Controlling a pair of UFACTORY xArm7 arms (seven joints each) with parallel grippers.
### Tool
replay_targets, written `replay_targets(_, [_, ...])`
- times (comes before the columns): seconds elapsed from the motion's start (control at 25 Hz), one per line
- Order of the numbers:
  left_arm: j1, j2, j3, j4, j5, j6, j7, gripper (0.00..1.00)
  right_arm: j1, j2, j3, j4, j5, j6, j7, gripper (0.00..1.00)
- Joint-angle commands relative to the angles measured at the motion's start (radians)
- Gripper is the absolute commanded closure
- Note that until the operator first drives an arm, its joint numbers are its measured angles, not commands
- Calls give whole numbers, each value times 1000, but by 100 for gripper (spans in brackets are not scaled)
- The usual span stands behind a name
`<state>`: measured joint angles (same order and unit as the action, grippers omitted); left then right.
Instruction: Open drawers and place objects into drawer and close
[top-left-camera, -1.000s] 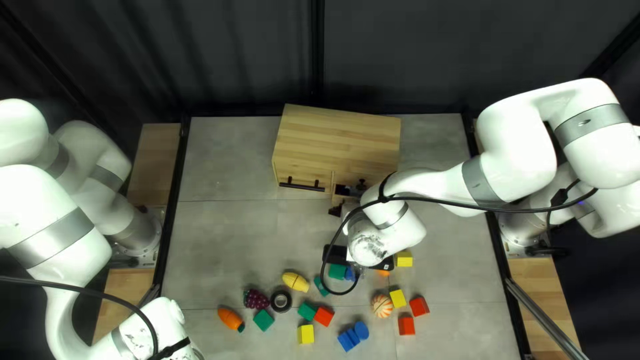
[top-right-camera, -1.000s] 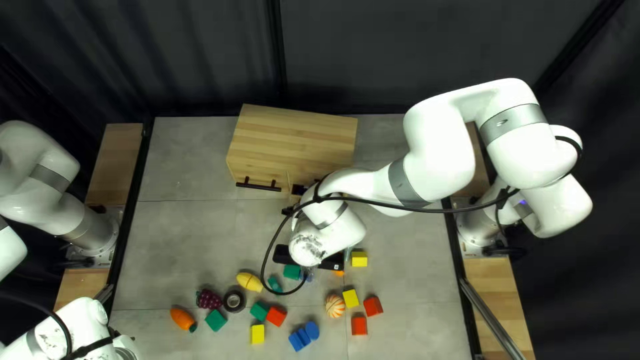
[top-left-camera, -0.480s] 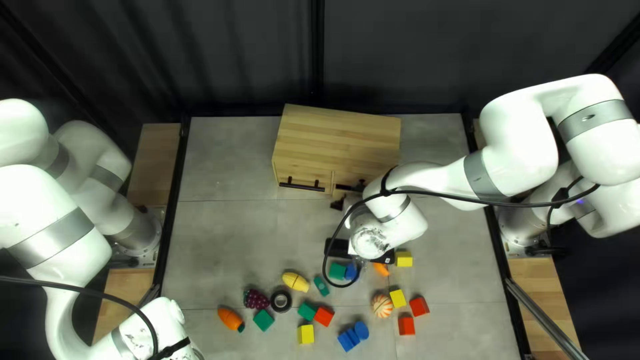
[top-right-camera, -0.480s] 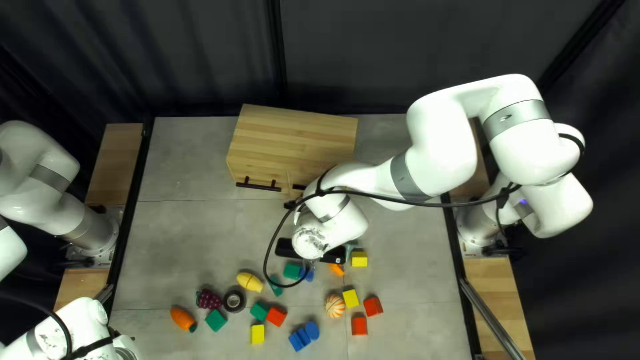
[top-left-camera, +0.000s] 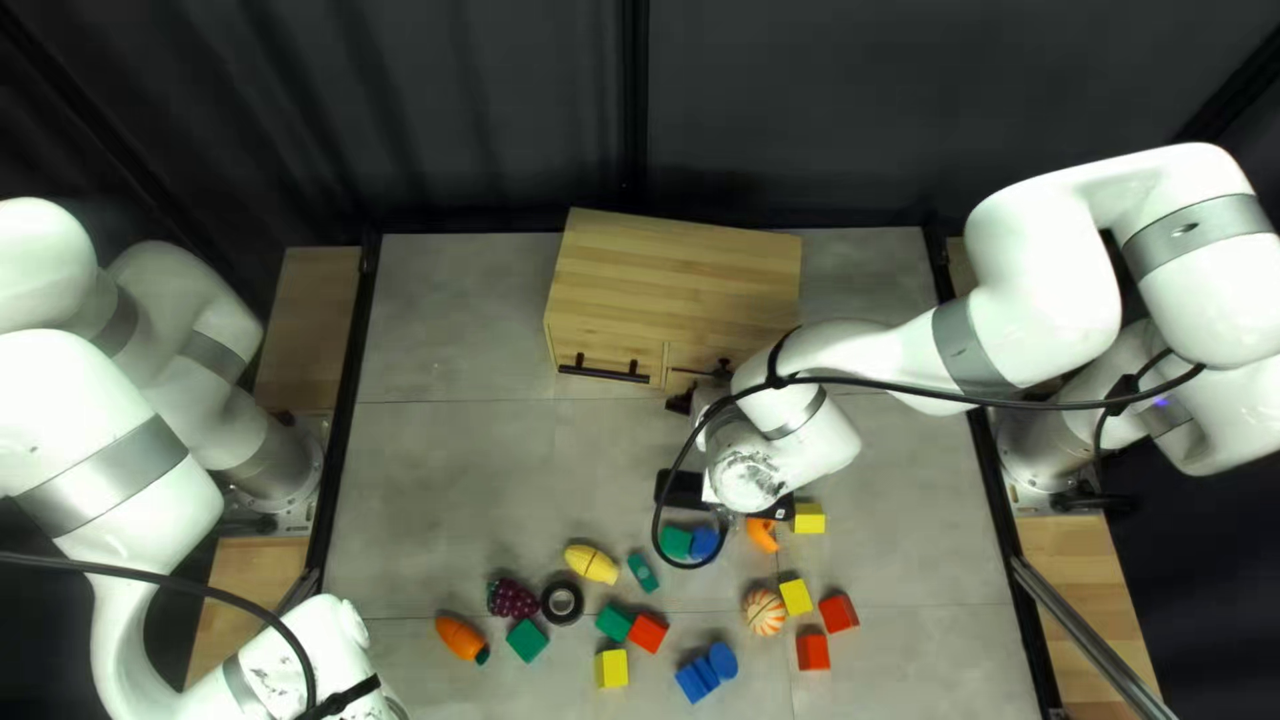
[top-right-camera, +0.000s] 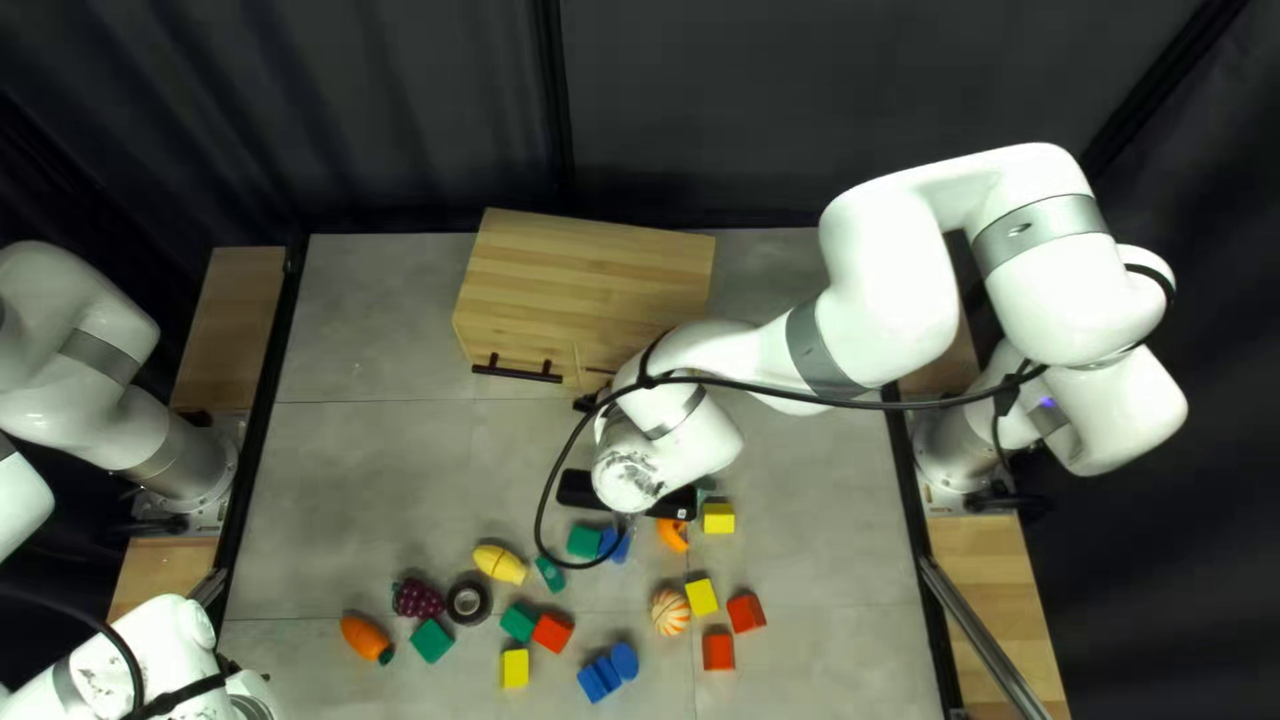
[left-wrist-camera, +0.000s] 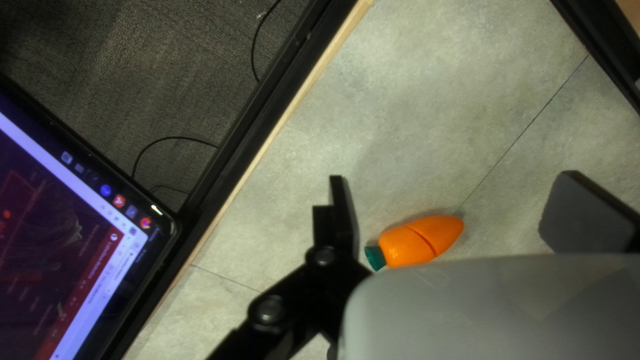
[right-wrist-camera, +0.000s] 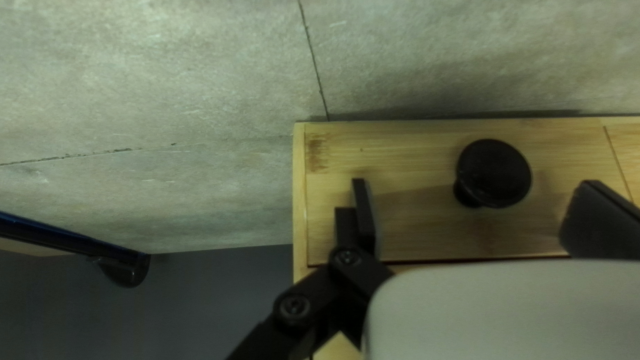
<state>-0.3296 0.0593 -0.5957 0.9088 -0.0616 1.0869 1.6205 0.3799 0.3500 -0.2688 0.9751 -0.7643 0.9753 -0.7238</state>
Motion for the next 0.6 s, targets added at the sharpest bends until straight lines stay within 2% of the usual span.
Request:
replay_targets(0.04, [0,0,0,0,0,0,0,0,-3,-8,-6,-11,-10,-6,5,0])
replay_targets(0.4, [0,0,0,0,0,0,0,0,2,-33,-8,-19,-18,7,5,0])
replay_targets(0.6, [0,0,0,0,0,0,0,0,26,-60,14,-1,5,43,-6,0])
